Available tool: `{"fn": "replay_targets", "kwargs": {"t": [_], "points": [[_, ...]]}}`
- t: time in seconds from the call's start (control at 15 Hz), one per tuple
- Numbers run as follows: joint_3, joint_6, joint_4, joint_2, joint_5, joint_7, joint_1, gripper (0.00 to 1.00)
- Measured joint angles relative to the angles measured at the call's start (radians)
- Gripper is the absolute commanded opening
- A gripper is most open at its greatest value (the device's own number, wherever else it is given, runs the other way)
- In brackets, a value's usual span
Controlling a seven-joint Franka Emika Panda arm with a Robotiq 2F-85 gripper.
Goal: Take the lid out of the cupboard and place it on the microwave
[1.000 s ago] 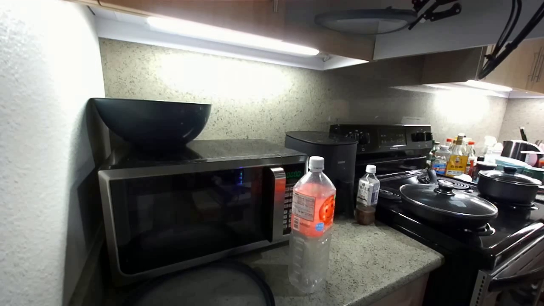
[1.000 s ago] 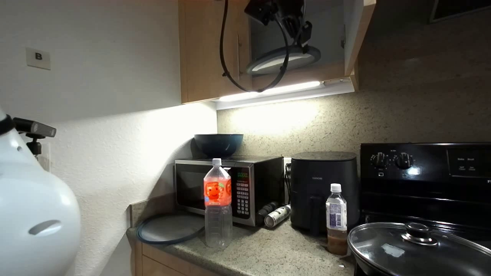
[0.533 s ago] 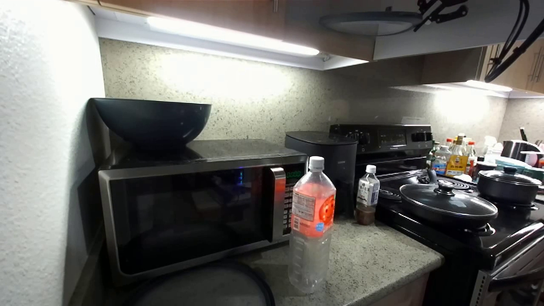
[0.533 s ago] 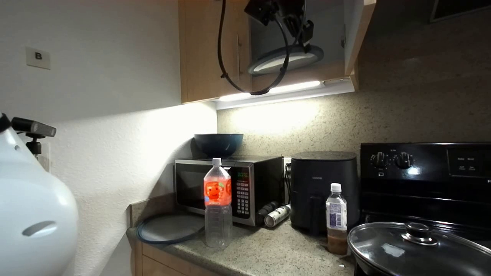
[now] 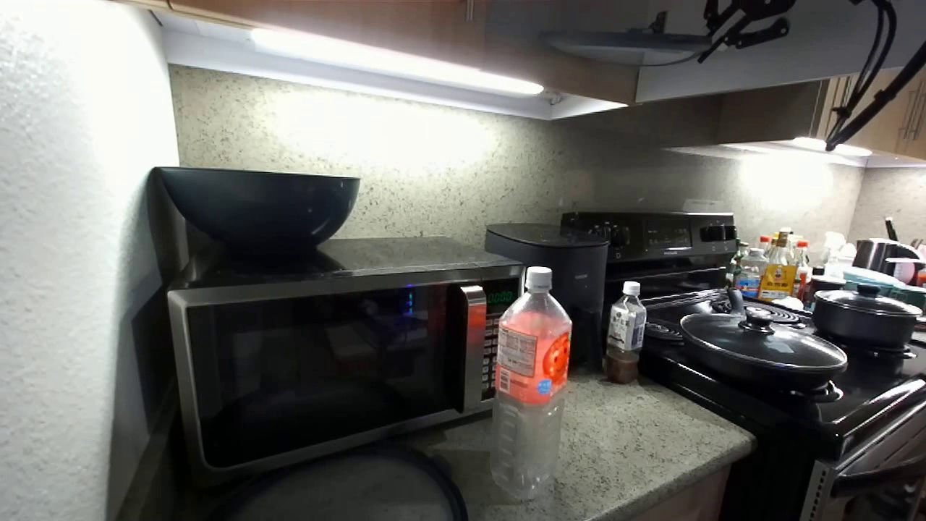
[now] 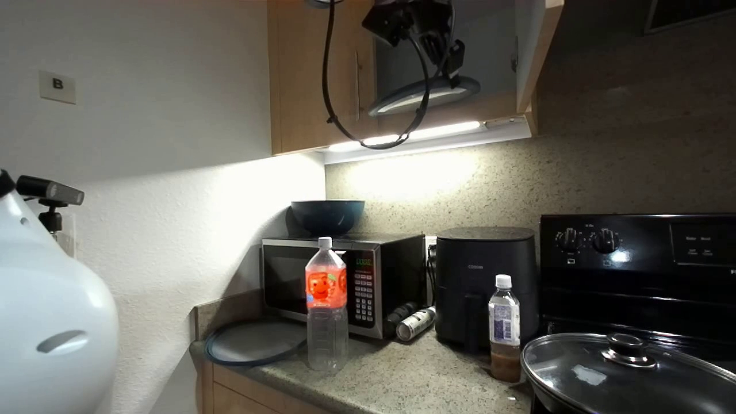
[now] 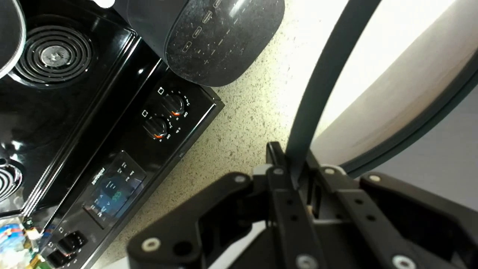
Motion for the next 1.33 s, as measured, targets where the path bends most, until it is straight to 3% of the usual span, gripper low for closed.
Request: {"fn": "replay_targets", "kwargs": {"t": [0.8,1.33], "points": [[0.021,-0.003,-0.188,-0.128,0.0,-0.099,0.022,0.03],[0.077,0.091,-0.214,0.002,0.0,-0.048,0.017,0.03]]}}
